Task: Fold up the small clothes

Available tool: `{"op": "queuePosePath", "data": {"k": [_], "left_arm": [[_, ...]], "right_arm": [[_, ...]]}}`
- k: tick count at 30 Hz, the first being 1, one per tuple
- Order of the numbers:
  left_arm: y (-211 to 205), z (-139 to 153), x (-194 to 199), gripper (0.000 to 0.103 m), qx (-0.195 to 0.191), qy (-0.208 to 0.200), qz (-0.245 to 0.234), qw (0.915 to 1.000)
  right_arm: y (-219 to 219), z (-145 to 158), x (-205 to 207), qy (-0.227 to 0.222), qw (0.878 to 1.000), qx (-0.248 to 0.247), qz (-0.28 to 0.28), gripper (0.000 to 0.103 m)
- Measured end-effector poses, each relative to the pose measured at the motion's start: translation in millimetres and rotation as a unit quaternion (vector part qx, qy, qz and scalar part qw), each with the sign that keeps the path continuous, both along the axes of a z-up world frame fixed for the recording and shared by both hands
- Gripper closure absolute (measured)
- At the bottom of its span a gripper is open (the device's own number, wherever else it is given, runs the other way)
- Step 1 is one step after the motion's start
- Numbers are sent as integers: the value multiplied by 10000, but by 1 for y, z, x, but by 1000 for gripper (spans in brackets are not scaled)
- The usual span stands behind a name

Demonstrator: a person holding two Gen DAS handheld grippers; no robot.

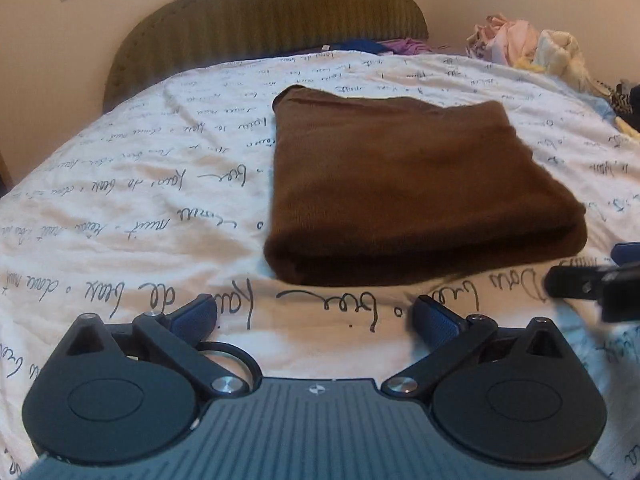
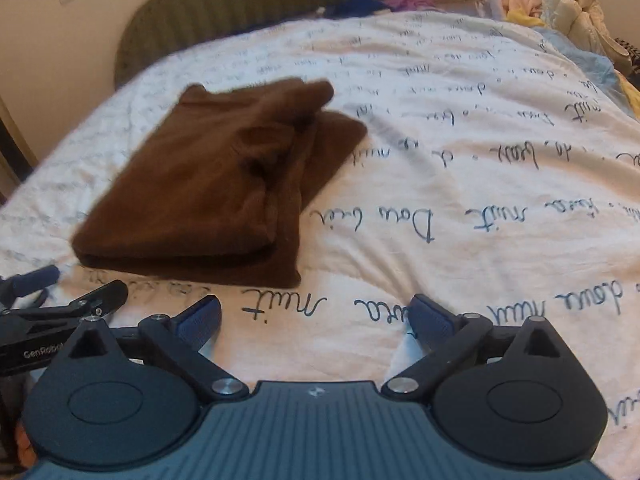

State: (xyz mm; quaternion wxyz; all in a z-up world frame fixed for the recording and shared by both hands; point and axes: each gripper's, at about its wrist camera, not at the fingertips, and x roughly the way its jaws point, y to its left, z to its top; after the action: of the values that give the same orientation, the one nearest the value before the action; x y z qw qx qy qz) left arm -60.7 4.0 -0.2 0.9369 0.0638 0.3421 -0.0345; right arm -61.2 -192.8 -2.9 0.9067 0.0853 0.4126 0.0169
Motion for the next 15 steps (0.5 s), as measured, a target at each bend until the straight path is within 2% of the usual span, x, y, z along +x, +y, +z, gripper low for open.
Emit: {"op": "queuePosePath", "data": {"k": [1, 3, 8, 15], "left_arm": [[5, -3, 3, 0, -95, 117, 29, 9999], [10, -5, 5, 0, -244, 170, 18, 9996], [4, -5, 4, 0, -141, 144, 54, 9998], [2, -4, 2, 0, -99, 115, 87, 9998]], "right_arm": [[11, -7, -7, -383, 9984, -410, -33, 0], [24, -17, -18, -694, 9946, -768, -115, 0], [17, -17, -18, -690, 9955, -607, -227, 0], [20, -16, -17, -697, 9948, -701, -229, 0]]}}
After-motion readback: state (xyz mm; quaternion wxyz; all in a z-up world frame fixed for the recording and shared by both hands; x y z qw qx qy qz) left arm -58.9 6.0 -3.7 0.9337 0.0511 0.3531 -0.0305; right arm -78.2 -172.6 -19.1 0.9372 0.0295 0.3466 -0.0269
